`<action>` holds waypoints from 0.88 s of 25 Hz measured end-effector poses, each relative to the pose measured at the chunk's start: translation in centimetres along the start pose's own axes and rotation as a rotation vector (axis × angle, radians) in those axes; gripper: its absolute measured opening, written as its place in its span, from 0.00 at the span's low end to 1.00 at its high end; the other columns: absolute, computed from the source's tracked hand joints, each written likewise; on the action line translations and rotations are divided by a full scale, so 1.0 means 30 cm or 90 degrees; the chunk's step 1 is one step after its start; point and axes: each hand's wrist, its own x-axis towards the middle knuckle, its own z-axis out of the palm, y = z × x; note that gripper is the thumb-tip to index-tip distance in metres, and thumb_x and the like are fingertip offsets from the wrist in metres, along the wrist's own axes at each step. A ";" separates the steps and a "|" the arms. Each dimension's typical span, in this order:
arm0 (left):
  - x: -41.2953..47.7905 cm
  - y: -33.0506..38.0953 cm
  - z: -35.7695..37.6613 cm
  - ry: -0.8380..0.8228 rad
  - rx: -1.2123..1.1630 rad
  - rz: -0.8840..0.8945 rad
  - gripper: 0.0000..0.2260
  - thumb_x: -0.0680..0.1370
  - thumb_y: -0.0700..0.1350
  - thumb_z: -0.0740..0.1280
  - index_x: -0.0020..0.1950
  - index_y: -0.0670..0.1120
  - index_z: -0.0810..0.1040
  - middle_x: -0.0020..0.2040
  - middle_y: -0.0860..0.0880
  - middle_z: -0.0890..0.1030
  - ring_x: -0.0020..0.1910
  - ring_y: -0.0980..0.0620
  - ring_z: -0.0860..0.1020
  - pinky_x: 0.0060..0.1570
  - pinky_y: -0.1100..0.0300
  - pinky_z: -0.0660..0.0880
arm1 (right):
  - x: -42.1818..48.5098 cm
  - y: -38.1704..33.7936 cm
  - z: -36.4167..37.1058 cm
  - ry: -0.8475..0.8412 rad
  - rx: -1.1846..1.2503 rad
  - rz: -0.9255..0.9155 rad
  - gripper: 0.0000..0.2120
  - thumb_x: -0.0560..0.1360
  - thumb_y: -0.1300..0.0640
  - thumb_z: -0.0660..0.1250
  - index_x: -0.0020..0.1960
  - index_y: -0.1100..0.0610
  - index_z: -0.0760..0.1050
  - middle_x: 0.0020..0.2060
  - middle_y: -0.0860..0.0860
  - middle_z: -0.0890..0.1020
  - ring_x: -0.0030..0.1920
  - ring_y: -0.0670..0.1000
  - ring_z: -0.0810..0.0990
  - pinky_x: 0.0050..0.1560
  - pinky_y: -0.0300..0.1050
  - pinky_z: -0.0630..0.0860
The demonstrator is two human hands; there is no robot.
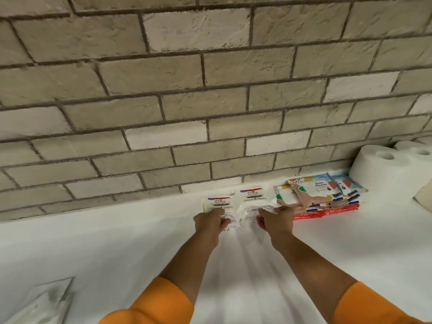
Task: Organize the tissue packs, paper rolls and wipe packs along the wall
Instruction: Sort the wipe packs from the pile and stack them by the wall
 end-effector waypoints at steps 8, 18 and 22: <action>-0.053 -0.025 -0.044 0.084 0.389 0.197 0.23 0.68 0.49 0.77 0.60 0.49 0.73 0.55 0.47 0.84 0.44 0.46 0.85 0.37 0.50 0.85 | -0.063 0.000 0.005 -0.035 -0.140 -0.129 0.28 0.73 0.65 0.73 0.68 0.50 0.66 0.49 0.57 0.82 0.47 0.57 0.83 0.45 0.50 0.82; -0.012 0.001 -0.015 0.222 0.876 0.431 0.35 0.68 0.65 0.74 0.70 0.55 0.66 0.63 0.48 0.73 0.62 0.48 0.74 0.57 0.49 0.80 | -0.065 -0.035 0.050 -0.137 -0.507 -0.286 0.24 0.73 0.59 0.72 0.68 0.52 0.73 0.63 0.56 0.76 0.63 0.58 0.76 0.65 0.51 0.75; 0.003 -0.002 -0.011 0.118 0.741 0.404 0.34 0.70 0.58 0.77 0.70 0.56 0.65 0.61 0.48 0.75 0.60 0.46 0.79 0.54 0.53 0.82 | -0.047 -0.044 0.043 -0.123 -0.532 -0.317 0.21 0.76 0.57 0.71 0.68 0.51 0.73 0.62 0.53 0.79 0.58 0.53 0.75 0.61 0.45 0.74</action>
